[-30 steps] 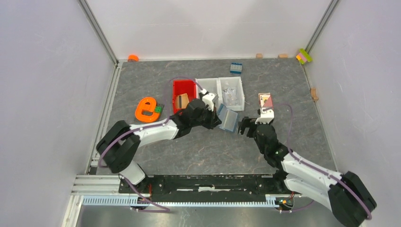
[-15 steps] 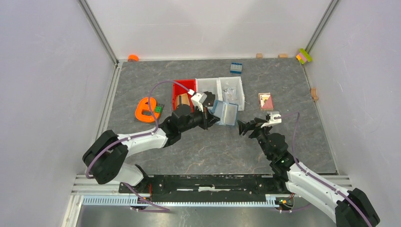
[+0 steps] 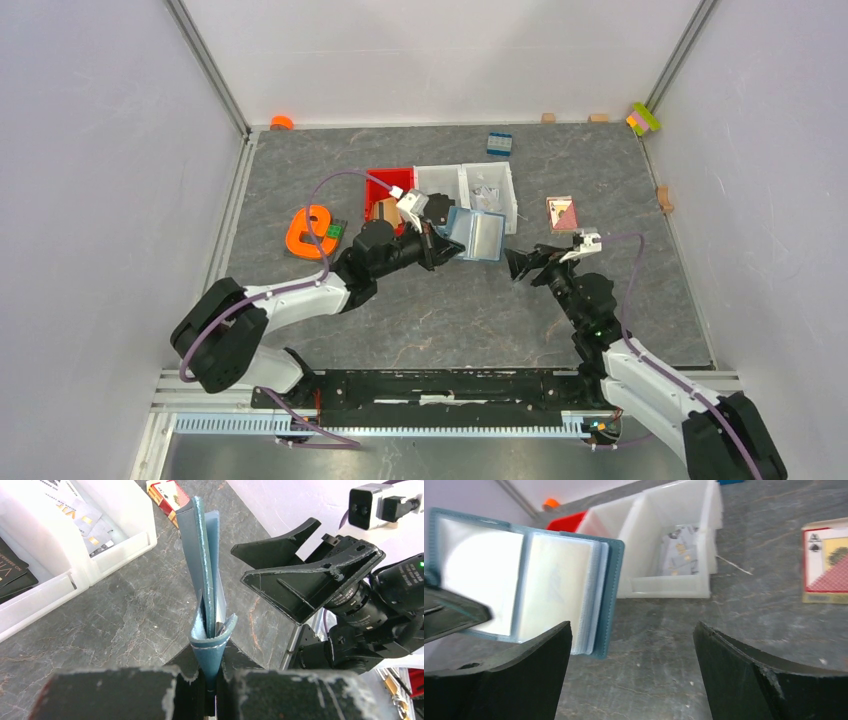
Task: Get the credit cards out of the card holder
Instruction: Remove the credit card from the card holder.
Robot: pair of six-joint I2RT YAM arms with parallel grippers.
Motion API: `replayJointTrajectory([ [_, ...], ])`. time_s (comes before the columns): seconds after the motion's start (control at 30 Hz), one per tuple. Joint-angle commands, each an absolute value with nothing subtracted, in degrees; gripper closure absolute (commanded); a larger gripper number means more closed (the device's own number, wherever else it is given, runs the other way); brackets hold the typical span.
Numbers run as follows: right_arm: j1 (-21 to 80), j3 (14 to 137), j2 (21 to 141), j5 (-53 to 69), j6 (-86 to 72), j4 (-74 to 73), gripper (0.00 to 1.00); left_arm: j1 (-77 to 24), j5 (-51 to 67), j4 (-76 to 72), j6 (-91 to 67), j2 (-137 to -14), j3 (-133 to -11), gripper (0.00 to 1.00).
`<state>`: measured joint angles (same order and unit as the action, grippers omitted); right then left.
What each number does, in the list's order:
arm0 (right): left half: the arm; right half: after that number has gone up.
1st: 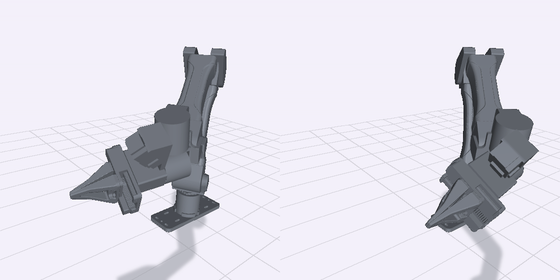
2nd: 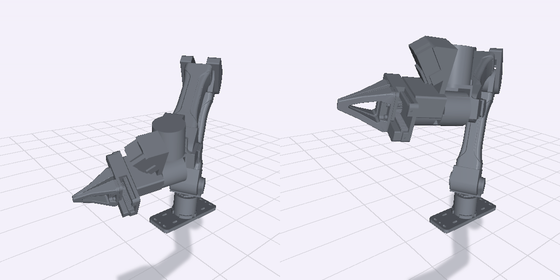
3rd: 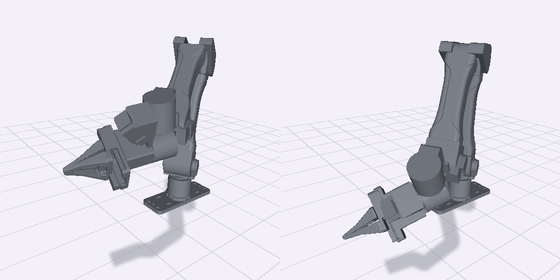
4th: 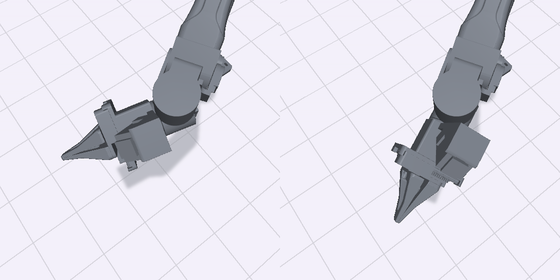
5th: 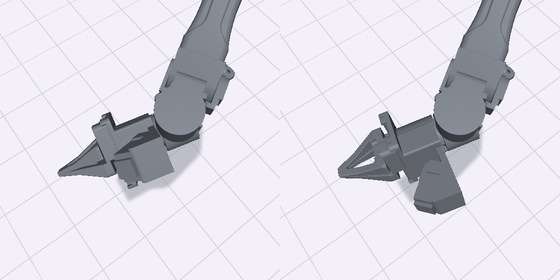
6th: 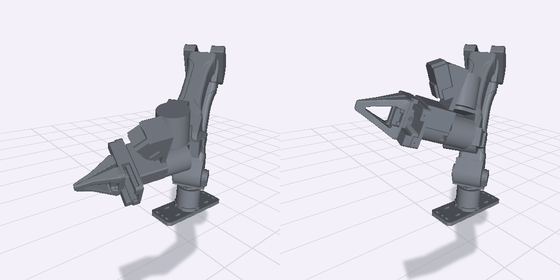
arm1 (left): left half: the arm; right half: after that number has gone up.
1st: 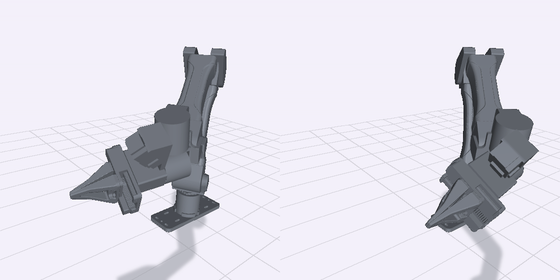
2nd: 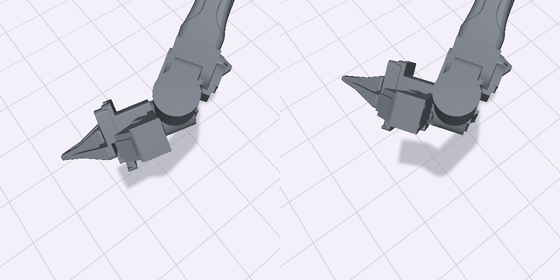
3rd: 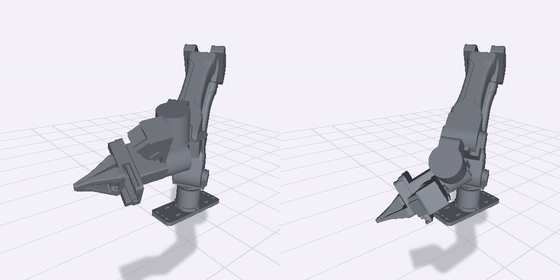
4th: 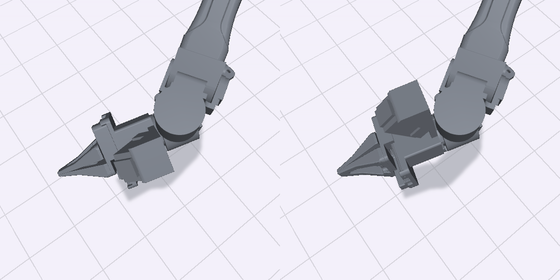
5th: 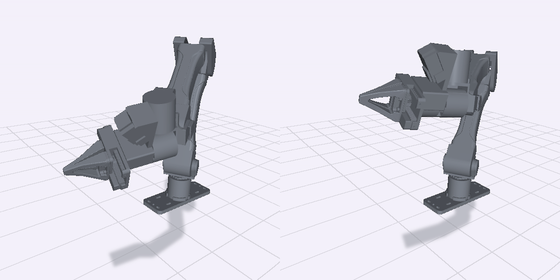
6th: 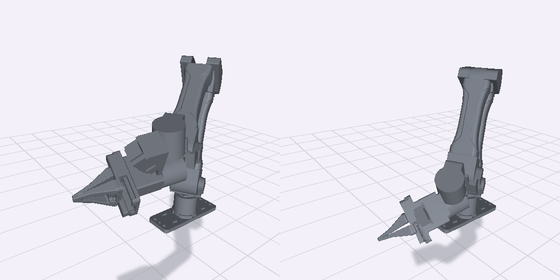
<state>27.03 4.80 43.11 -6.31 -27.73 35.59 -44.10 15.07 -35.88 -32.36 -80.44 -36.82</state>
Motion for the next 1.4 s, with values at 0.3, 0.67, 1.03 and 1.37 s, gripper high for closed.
replayJointTrajectory([
  [0.3, 20.1, 3.1, 53.3, 18.7, -36.7, 56.8, 0.14, -41.4, 27.7, -48.4, -39.0, -84.5, -38.6, 0.98],
  [0.67, 19.4, 2.8, 53.7, 19.2, -39.1, 57.5, 0.11, -41.0, 26.4, -41.1, -38.9, -85.4, -41.5, 0.98],
  [1.03, 18.9, 10.1, 59.5, 0.9, -35.8, 29.3, 0.13, -41.0, 19.4, -23.9, -39.6, -97.1, -48.8, 0.98],
  [1.37, 19.0, 15.8, 67.0, -1.2, -32.5, 21.1, 0.13, -42.3, 11.8, 2.8, -29.4, -102.2, -61.6, 0.98],
])
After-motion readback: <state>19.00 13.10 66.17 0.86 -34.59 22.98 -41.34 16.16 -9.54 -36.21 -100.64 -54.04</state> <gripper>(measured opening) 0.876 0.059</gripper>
